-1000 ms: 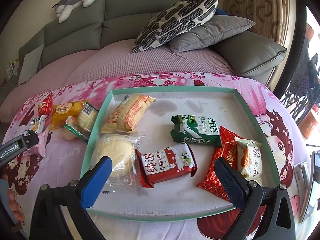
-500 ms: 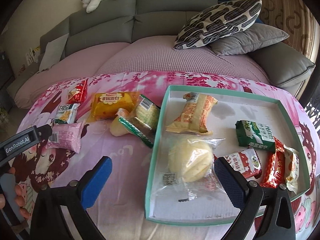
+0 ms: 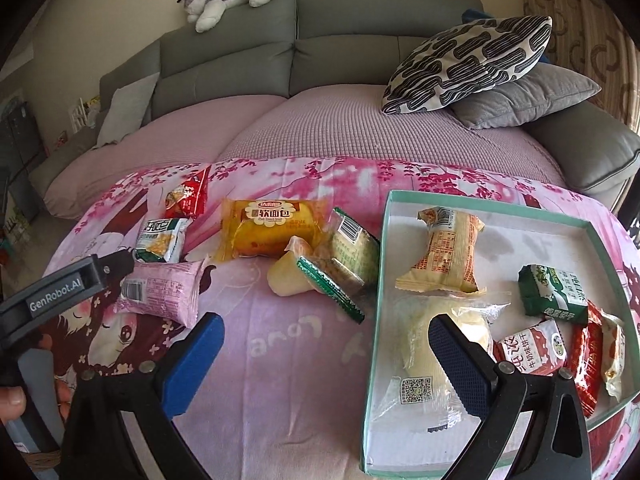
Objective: Organize snacks
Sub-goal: 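Withdraw both tools from the tray back over the snack pile, then move the right tool to the yellow jelly cup while the left tool approaches the pink barcode pack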
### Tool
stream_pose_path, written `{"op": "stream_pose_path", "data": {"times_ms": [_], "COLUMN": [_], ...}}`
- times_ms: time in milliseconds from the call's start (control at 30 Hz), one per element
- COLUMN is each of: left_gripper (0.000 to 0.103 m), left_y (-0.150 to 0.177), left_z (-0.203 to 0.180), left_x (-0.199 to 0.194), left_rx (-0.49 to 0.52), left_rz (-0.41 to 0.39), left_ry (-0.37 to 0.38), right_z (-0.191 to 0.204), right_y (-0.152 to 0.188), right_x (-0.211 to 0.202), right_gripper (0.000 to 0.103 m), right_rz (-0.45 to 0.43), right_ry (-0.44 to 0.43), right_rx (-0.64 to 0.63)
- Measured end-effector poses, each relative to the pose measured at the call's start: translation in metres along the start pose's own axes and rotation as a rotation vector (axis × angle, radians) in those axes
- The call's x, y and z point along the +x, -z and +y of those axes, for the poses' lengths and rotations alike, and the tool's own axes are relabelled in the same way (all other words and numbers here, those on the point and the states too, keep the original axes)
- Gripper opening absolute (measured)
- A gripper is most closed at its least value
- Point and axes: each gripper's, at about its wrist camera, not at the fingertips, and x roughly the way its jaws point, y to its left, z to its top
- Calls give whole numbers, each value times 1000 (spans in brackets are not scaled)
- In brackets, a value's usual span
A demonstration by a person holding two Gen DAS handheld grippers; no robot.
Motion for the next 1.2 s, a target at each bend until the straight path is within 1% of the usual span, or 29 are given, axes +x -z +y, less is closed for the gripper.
{"op": "stream_pose_path", "data": {"times_ms": [100,167,233,300,333,400,533,600,700,767,833,900,967,1067,1200], "left_gripper": [102,102,102,102,102,102,102,102,102,102,101,101,101,101,101], "left_y": [-1,-2,-3,-3,-3,-1,-1,-3,-4,-4,-5,-6,-8,-9,-8], "left_z": [-8,-13,-17,-21,-22,-22,-17,-16,-19,-19,-19,-19,-17,-15,-15], "left_x": [3,5,10,15,18,23,30,32,36,38,39,39,39,40,43], "left_rx": [23,27,41,58,65,67,38,32,35,35,34,32,29,22,18], "left_rz": [-4,7,28,50,64,85,111,113,128,138,143,140,134,134,145], "left_ry": [29,55,73,60,45,34,62,71,73,78,82,80,70,66,67], "right_z": [-1,-3,-4,-5,-5,-4,3,8,15,19,24,28,33,39,44], "right_y": [-5,-8,-10,-12,-13,-16,-25,-30,-34,-36,-37,-38,-37,-35,-32], "right_x": [-1,0,3,7,9,12,16,19,25,31,35,40,44,51,59], "right_gripper": [103,103,99,91,90,82,73,62,55,50,49,44,42,41,41], "right_rz": [-22,-29,-20,-10,-3,1,-17,-20,-14,-3,4,10,17,35,57], "right_ry": [25,25,17,16,18,16,4,-7,-39,-44,-47,-60,-72,-55,-63], "right_rx": [-13,-11,-7,-7,-10,-18,-54,-75,-100,-122,-145,-163,-186,-217,-240]}}
